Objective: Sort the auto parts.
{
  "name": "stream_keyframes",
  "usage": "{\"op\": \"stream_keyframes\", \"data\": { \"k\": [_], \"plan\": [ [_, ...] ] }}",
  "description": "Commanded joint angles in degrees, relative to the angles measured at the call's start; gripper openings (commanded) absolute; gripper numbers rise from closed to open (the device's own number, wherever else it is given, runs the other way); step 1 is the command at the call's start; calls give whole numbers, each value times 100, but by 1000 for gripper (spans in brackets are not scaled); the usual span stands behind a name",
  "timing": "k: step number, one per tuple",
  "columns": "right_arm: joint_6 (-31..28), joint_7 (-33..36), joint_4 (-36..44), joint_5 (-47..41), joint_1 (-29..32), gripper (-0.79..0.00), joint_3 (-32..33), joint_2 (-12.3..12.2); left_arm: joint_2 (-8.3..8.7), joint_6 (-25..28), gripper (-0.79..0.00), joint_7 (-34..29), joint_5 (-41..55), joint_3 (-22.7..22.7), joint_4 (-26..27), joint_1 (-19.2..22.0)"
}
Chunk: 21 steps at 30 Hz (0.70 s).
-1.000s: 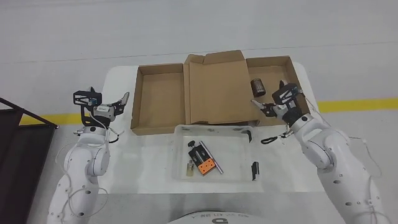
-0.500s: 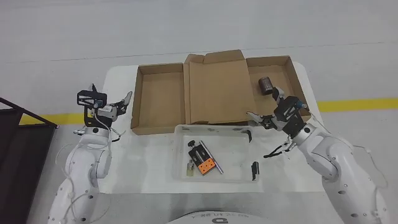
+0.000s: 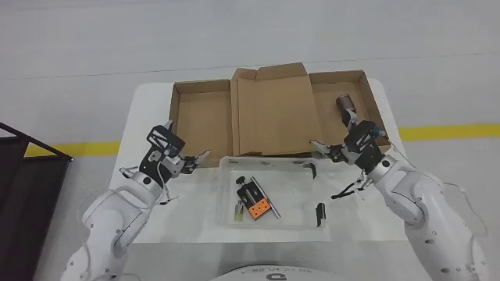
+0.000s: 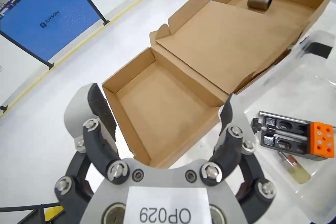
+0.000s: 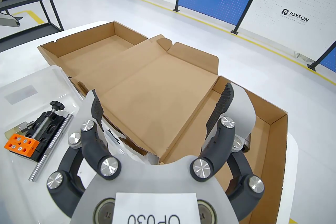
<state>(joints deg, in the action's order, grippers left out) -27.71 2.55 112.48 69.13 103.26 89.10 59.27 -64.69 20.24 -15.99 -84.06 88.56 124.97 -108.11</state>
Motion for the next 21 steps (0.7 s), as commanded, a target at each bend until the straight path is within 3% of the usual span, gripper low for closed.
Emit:
{"op": "stream_keyframes", "data": {
  "k": [1, 4, 7, 10, 17, 21],
  "plan": [
    [0, 0, 0, 0, 0, 0, 0, 0, -1, 29, 0, 8, 38, -20, 3, -3],
    [0, 0, 0, 0, 0, 0, 0, 0, 20, 1021, 0, -190, 915, -287, -22, -30],
    [0, 0, 0, 0, 0, 0, 0, 0, 81, 2078, 0, -969, 1628, -423, -56, 126],
    [0, 0, 0, 0, 0, 0, 0, 0, 132, 2671, 0, -1637, 2076, -619, -34, 324],
    [0, 0, 0, 0, 0, 0, 0, 0, 189, 2928, 0, -2649, 1676, -1323, 184, 645],
    [0, 0, 0, 0, 0, 0, 0, 0, 171, 2674, -92, -2768, 1288, -1791, -4, 874]
  ]
}}
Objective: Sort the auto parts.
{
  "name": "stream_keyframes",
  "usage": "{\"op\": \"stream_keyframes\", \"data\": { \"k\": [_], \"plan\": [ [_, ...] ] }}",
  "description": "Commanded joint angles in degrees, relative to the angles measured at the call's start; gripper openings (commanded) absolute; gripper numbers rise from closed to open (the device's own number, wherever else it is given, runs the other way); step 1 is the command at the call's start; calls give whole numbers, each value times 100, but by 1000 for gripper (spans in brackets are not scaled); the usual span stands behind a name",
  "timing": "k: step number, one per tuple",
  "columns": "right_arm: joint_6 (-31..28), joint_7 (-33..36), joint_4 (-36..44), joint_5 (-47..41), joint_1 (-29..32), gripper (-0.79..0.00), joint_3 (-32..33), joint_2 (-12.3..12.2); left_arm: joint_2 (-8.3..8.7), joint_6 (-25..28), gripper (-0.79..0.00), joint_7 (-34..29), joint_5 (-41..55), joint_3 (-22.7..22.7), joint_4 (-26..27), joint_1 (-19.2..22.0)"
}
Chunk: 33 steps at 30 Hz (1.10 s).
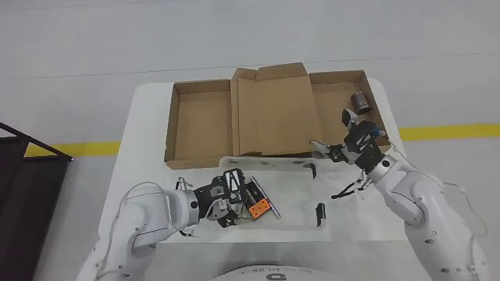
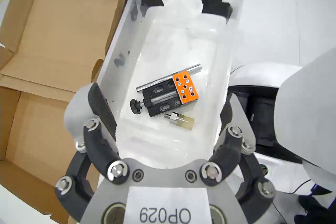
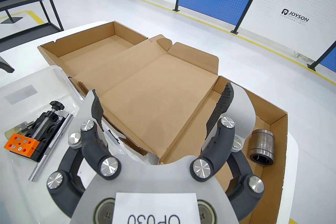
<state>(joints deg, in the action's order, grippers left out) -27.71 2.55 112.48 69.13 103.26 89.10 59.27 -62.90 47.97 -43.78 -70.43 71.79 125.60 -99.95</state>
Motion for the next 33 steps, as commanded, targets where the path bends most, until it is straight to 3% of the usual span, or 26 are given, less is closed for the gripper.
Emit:
{"op": "stream_keyframes", "data": {
  "k": [1, 3, 7, 16, 18, 33],
  "plan": [
    [0, 0, 0, 0, 0, 0, 0, 0, -20, -217, -120, 26, -116, -224, -171, 129],
    [0, 0, 0, 0, 0, 0, 0, 0, -44, -403, -249, 33, -101, -425, -361, 276],
    [0, 0, 0, 0, 0, 0, 0, 0, -74, -547, -400, -18, -114, -758, -647, 559],
    [0, 0, 0, 0, 0, 0, 0, 0, -85, -505, -413, -259, -87, -1287, -999, 874],
    [0, 0, 0, 0, 0, 0, 0, 0, -81, -459, -348, -337, -65, -1378, -1028, 918],
    [0, 0, 0, 0, 0, 0, 0, 0, -56, -722, -434, -373, -346, -1783, -1300, 1194]
  ]
}}
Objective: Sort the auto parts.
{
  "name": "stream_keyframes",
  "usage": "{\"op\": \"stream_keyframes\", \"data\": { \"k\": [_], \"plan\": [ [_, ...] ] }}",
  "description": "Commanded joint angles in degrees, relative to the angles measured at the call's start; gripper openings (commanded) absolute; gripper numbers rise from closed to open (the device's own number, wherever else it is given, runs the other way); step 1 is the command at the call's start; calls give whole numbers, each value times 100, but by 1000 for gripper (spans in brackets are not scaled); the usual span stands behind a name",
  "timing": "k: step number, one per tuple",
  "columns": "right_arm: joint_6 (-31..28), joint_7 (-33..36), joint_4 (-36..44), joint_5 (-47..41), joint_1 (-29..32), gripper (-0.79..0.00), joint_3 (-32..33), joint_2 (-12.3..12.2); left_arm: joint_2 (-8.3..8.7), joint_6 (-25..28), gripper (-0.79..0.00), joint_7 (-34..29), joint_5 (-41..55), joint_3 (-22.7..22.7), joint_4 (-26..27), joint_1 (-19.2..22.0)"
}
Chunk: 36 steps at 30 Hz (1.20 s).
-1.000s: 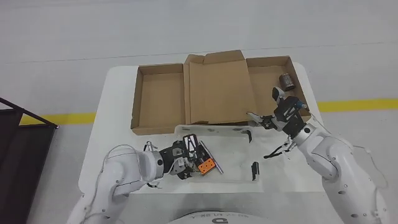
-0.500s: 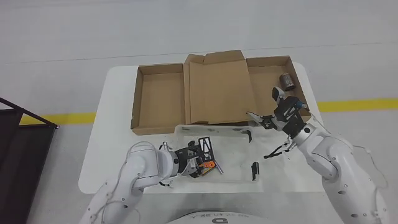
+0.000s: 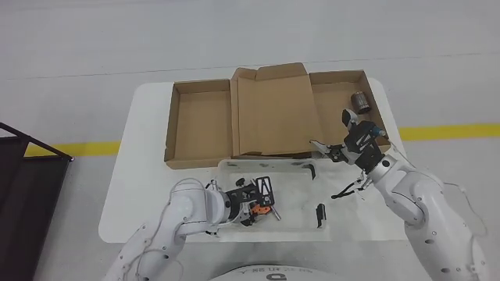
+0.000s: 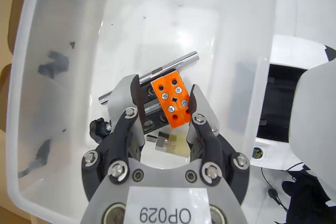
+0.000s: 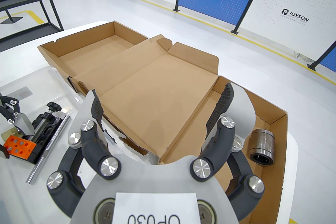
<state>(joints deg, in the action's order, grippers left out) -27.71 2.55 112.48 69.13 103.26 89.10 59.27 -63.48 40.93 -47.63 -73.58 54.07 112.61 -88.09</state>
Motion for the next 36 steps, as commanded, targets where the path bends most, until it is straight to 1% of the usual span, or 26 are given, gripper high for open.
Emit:
{"op": "stream_keyframes", "data": {
  "k": [1, 5, 10, 15, 17, 21, 27, 30, 33, 36],
  "plan": [
    [0, 0, 0, 0, 0, 0, 0, 0, 6, -34, -440, 26, -56, -22, -2, 16],
    [0, 0, 0, 0, 0, 0, 0, 0, 25, -158, -449, 62, -340, -47, 37, 56],
    [0, 0, 0, 0, 0, 0, 0, 0, 39, -410, -440, 286, -721, -86, 31, 49],
    [0, 0, 0, 0, 0, 0, 0, 0, 66, -361, -428, 409, -611, -60, 94, 7],
    [0, 0, 0, 0, 0, 0, 0, 0, 79, -302, -416, 399, -545, -49, 110, 0],
    [0, 0, 0, 0, 0, 0, 0, 0, 92, -301, -357, 372, -521, -63, 65, 28],
    [0, 0, 0, 0, 0, 0, 0, 0, 89, -384, -342, 362, -585, -169, -59, 117],
    [0, 0, 0, 0, 0, 0, 0, 0, 82, -463, -357, 396, -668, -223, -128, 179],
    [0, 0, 0, 0, 0, 0, 0, 0, 76, -501, -409, 420, -680, -269, -190, 235],
    [0, 0, 0, 0, 0, 0, 0, 0, 73, -521, -443, 409, -664, -300, -231, 283]
  ]
}}
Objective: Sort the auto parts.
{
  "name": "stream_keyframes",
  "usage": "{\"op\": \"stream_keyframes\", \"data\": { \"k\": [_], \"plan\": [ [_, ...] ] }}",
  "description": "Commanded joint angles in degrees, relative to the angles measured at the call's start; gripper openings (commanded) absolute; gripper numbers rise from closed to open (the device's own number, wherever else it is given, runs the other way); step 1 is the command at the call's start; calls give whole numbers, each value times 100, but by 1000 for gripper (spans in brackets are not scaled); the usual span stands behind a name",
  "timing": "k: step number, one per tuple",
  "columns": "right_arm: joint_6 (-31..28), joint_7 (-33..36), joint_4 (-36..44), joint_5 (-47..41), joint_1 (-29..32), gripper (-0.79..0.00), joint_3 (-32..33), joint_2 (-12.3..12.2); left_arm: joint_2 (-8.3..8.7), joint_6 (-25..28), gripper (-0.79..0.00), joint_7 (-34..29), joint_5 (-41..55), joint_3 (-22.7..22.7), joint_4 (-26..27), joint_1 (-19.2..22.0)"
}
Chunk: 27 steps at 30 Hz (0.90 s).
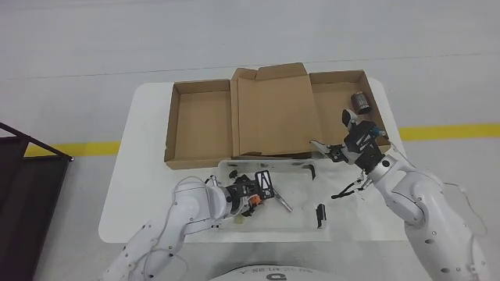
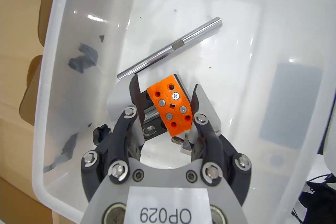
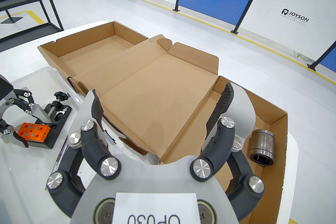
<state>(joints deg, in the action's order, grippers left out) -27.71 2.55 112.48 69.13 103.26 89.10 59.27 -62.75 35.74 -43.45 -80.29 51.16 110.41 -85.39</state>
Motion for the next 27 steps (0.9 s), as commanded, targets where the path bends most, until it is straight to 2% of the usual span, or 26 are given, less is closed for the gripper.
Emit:
{"op": "stream_keyframes", "data": {
  "k": [1, 4, 6, 8, 9, 15, 22, 27],
  "plan": [
    [0, 0, 0, 0, 0, 0, 0, 0, -1, -6, -453, -23, 12, -20, -28, 30],
    [0, 0, 0, 0, 0, 0, 0, 0, -5, -13, -465, -67, 45, -59, -76, 71],
    [0, 0, 0, 0, 0, 0, 0, 0, -6, 1, -502, -91, 56, -88, -90, 99],
    [0, 0, 0, 0, 0, 0, 0, 0, -7, 121, -674, -33, 319, -117, -94, 82],
    [0, 0, 0, 0, 0, 0, 0, 0, 1, 214, -785, -57, 503, -86, -60, 93],
    [0, 0, 0, 0, 0, 0, 0, 0, 90, 306, -785, -146, 665, 166, 539, -45],
    [0, 0, 0, 0, 0, 0, 0, 0, 247, 457, -785, 124, 751, 674, 1393, -506],
    [0, 0, 0, 0, 0, 0, 0, 0, 333, 502, -785, 220, 374, 884, 1581, -767]
  ]
}}
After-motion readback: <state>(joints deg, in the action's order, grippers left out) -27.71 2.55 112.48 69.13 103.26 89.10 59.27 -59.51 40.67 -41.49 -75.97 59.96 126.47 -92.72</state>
